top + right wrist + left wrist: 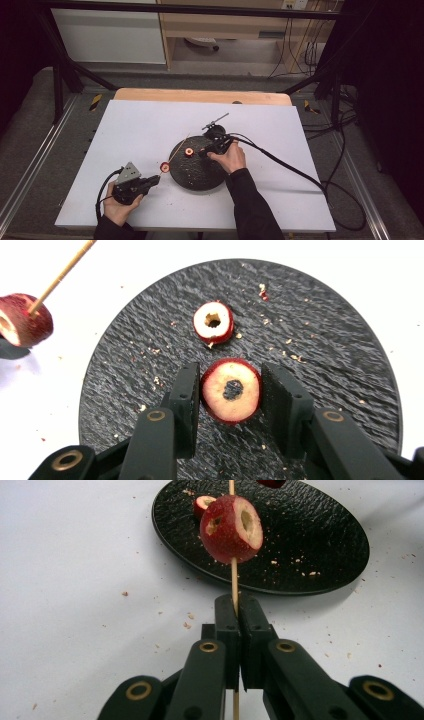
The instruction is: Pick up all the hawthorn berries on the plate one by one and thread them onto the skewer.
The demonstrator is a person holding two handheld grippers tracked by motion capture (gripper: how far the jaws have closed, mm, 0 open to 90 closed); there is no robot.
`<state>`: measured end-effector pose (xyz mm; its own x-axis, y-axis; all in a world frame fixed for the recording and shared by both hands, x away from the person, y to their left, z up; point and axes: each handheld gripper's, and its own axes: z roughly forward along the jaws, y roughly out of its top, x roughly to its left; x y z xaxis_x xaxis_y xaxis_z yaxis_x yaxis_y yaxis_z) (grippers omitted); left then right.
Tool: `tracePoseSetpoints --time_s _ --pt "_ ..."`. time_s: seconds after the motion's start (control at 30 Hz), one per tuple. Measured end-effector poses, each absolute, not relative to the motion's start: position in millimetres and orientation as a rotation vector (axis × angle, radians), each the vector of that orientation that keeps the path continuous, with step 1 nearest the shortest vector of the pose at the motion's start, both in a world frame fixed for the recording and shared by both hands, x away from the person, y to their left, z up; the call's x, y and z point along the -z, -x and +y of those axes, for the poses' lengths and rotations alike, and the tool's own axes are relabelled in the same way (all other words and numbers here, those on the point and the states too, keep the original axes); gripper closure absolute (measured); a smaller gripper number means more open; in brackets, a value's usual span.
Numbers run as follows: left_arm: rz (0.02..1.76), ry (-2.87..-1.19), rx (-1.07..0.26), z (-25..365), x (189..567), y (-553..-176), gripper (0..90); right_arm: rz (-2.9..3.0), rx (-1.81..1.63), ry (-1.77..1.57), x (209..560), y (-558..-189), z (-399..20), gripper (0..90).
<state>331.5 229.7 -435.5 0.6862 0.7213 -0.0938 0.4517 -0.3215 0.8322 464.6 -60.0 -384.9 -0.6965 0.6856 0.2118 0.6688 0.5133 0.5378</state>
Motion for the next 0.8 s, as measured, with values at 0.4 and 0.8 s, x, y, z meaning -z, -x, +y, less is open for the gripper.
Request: tracePoseSetpoints --time_s 0.4,0.8 --pt "0.904 -1.968 -0.373 228 435 -330 87.6 2.565 -1.165 -1.256 384 -448 -84 61.6" --pt "0.890 -1.965 -0.370 224 435 -327 87.7 2.401 -1.439 -1.310 387 -426 -102 61.6"
